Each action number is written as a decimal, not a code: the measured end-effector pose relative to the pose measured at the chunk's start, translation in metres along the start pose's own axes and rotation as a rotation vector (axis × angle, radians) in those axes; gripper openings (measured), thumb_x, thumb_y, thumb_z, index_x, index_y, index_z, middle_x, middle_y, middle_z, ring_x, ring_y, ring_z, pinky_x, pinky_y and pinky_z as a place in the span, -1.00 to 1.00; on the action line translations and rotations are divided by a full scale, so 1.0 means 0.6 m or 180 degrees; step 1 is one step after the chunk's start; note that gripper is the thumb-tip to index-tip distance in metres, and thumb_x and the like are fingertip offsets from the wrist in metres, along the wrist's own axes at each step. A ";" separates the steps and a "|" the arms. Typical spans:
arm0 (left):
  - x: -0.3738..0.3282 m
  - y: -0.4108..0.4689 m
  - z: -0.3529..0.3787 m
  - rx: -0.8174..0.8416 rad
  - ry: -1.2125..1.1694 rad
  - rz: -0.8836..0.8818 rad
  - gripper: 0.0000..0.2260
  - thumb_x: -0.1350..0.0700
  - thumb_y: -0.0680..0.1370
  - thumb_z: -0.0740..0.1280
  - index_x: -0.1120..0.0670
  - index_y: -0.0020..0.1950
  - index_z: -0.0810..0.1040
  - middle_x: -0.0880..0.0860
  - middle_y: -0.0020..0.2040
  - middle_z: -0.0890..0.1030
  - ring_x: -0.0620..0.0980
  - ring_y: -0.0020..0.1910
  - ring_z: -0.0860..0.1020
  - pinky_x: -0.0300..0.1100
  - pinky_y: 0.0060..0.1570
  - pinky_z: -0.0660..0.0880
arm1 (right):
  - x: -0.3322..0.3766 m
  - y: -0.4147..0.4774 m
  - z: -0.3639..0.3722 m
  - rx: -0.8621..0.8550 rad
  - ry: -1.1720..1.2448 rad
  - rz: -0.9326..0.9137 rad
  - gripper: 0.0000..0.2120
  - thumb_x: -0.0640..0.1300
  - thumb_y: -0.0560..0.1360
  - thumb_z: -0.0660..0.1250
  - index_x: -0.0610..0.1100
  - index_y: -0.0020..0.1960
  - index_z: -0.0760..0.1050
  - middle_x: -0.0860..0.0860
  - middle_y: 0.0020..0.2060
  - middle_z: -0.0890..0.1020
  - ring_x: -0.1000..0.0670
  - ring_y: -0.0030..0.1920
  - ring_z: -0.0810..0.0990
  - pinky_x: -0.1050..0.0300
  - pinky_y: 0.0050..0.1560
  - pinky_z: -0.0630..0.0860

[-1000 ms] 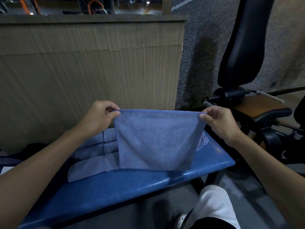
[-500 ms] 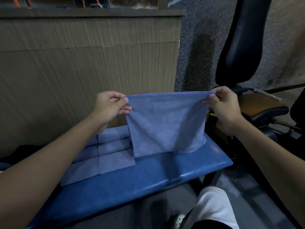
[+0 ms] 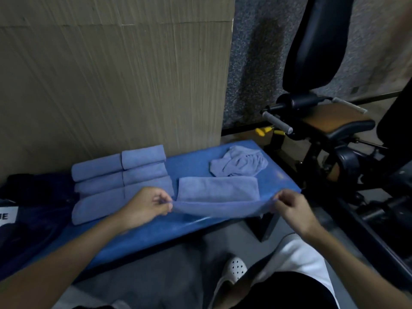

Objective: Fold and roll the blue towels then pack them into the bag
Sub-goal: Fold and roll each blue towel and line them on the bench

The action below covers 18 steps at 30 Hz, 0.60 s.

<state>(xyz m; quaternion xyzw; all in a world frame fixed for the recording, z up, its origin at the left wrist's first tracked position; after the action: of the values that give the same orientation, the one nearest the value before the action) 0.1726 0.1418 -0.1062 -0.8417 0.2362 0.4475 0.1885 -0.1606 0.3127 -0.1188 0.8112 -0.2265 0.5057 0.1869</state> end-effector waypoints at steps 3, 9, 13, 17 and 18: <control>0.042 -0.012 0.026 0.0270 0.0056 -0.0171 -0.91 0.32 0.51 0.41 0.19 -0.17 0.61 0.17 -0.25 0.68 0.02 -0.26 0.63 -0.06 -0.14 0.60 | -0.041 -0.036 0.016 0.0185 -0.0079 0.0183 -0.79 -0.46 0.40 0.28 -0.21 -0.32 0.48 -0.04 -0.47 0.53 0.04 -0.38 0.46 0.14 -0.28 0.40; 0.043 0.010 0.023 0.0138 0.0301 -0.0131 -0.93 0.27 0.52 0.41 0.16 -0.15 0.61 0.10 -0.33 0.68 -0.05 -0.32 0.61 -0.23 -0.30 0.51 | -0.049 -0.032 0.019 0.0202 -0.0217 0.0175 -0.87 -0.41 0.43 0.28 -0.26 -0.25 0.50 -0.14 -0.37 0.58 0.11 -0.38 0.45 0.24 -0.32 0.39; 0.014 0.059 0.016 -0.0194 0.0500 0.0148 -0.85 0.31 0.49 0.42 0.10 -0.23 0.59 0.00 -0.42 0.61 -0.16 -0.43 0.55 -0.27 -0.29 0.49 | -0.062 0.002 0.017 -0.0032 -0.0180 0.0247 -0.88 -0.38 0.45 0.30 -0.23 -0.21 0.53 -0.16 -0.32 0.61 0.03 -0.30 0.49 0.09 -0.22 0.43; 0.013 0.124 0.019 -0.0348 0.0806 0.0176 -0.83 0.22 0.47 0.45 -0.02 -0.23 0.58 -0.01 -0.29 0.65 -0.05 -0.29 0.62 -0.10 -0.16 0.55 | -0.087 0.040 0.021 -0.0101 -0.0266 0.0338 -0.89 -0.32 0.48 0.32 -0.17 -0.18 0.55 -0.09 -0.31 0.63 0.03 -0.30 0.52 0.09 -0.20 0.46; 0.015 0.140 0.021 -0.0366 0.0935 0.0170 -0.83 0.20 0.47 0.45 -0.05 -0.24 0.57 -0.02 -0.28 0.65 -0.05 -0.26 0.63 -0.09 -0.14 0.56 | -0.093 0.050 0.023 -0.0117 -0.0294 0.0358 -0.90 -0.30 0.49 0.33 -0.16 -0.18 0.55 -0.06 -0.32 0.62 0.04 -0.31 0.51 0.10 -0.20 0.45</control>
<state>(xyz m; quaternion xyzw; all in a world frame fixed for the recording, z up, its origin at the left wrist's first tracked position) 0.1208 0.0777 -0.1293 -0.9009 0.2575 0.3372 0.0914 -0.1890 0.2905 -0.1729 0.8160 -0.2893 0.4733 0.1624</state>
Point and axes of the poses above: each hand's wrist, its own y-axis towards the middle knuckle, its own z-axis out of the palm, x = y × z, the point moved 8 cm from there along y, towards the middle knuckle
